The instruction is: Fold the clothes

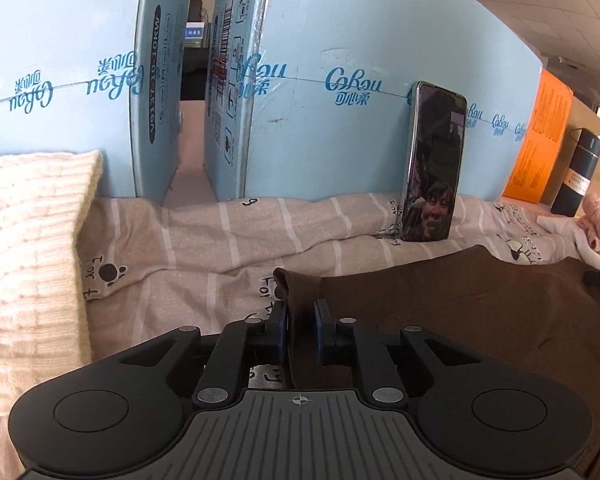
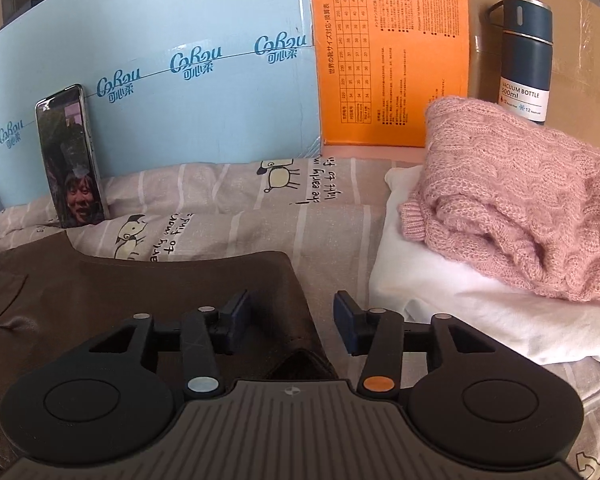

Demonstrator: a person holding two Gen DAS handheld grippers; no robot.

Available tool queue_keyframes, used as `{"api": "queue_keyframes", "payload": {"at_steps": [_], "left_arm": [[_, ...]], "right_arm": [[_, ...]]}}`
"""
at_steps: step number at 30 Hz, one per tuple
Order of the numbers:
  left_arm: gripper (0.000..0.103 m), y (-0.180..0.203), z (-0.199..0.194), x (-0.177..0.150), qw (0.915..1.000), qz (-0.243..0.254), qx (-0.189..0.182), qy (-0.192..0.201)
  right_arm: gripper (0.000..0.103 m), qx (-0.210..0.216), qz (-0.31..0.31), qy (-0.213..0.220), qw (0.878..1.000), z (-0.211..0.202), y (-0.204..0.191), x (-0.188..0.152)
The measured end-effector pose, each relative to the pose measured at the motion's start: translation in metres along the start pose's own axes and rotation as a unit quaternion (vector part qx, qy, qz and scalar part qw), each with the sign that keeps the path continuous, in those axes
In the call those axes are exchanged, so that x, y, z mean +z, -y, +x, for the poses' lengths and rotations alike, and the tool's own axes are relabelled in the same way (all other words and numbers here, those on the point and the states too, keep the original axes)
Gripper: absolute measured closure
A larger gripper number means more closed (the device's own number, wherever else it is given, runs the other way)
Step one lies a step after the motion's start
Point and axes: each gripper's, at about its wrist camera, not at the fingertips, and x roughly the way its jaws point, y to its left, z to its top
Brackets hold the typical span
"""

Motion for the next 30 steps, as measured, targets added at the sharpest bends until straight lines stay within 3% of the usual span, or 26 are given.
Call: {"api": "queue_keyframes", "payload": {"at_steps": [1,5,11,14,16,20,27,28,30], "left_arm": [[0.078,-0.002,-0.01,-0.002,1.0,-0.006,-0.007,0.003],[0.041,-0.005,-0.059,-0.019,0.9987,-0.011,-0.042,0.027],[0.027,-0.001,-0.129,-0.065,0.9957,-0.014,-0.076,0.051],[0.022,0.002,-0.147,-0.09,0.9946,-0.021,-0.094,0.039],[0.022,0.004,-0.154,-0.106,0.9936,-0.03,-0.106,0.025],[0.021,0.006,-0.153,-0.128,0.9925,-0.048,-0.113,-0.002],[0.024,0.022,-0.165,-0.14,0.9871,-0.032,-0.154,0.03],[0.025,0.025,-0.166,-0.141,0.9869,-0.027,-0.156,0.035],[0.051,0.031,-0.167,-0.144,0.9884,-0.012,-0.143,0.049]], "right_arm": [[0.053,-0.002,0.005,0.001,1.0,-0.002,0.002,0.0],[0.043,0.005,0.003,0.033,0.999,-0.032,0.002,-0.002],[0.036,0.086,-0.033,0.057,0.994,-0.088,-0.021,-0.018],[0.034,0.16,-0.059,0.036,0.985,-0.105,-0.042,-0.036],[0.032,0.209,-0.078,0.01,0.975,-0.107,-0.058,-0.048],[0.03,0.226,-0.11,-0.053,0.967,-0.096,-0.082,-0.07],[0.03,0.232,-0.093,-0.08,0.965,-0.091,-0.083,-0.087],[0.035,0.23,-0.095,-0.077,0.965,-0.094,-0.083,-0.089],[0.05,0.226,-0.1,-0.07,0.967,-0.099,-0.081,-0.093]]}}
